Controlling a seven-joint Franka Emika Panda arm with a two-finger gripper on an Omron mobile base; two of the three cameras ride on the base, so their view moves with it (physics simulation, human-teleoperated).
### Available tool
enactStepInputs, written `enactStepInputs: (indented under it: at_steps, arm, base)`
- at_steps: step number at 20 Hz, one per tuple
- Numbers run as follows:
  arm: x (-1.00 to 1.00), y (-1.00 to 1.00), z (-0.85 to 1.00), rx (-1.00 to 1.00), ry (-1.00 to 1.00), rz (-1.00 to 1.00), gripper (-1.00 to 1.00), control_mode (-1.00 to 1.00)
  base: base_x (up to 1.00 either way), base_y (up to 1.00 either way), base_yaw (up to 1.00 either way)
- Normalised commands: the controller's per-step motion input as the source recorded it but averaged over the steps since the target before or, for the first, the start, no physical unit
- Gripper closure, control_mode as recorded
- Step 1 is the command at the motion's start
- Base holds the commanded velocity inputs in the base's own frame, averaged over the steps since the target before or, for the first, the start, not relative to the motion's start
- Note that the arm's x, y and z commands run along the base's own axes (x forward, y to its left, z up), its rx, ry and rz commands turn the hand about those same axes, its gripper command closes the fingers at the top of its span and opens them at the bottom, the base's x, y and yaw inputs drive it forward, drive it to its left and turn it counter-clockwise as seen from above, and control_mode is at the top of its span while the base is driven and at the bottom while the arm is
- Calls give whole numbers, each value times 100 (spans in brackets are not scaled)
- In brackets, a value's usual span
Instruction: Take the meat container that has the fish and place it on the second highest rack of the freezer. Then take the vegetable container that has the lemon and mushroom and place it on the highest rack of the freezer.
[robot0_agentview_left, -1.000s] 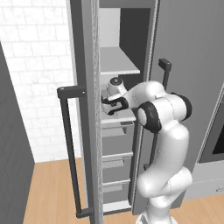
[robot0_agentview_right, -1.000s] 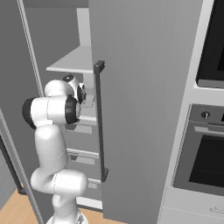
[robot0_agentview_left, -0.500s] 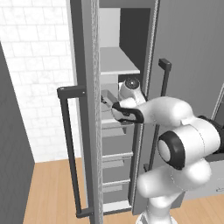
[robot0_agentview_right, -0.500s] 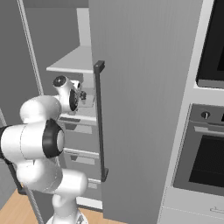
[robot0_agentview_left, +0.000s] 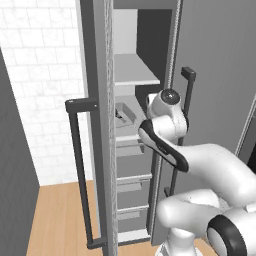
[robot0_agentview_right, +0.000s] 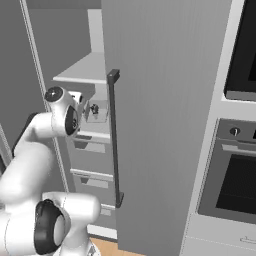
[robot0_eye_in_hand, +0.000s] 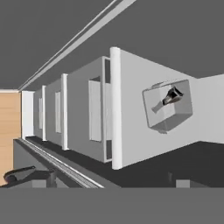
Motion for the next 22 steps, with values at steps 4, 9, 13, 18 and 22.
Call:
enactStepInputs:
  at_steps: [4, 9, 13, 18, 22]
  arm:
    - [-100, 0, 35, 0, 0, 4, -100, -100]
    - [-100, -11, 63, 0, 0, 4, -100, -100]
    - [-83, -21, 74, 1, 0, 1, -100, -100]
    - [-74, -33, 47, 0, 4, 0, -100, -100]
    - [-40, -31, 6, 1, 3, -2, -100, 100]
  base:
    - [0, 0, 0]
    - [0, 0, 0]
    - [0, 0, 0]
    - [0, 0, 0]
    - [-32, -36, -6]
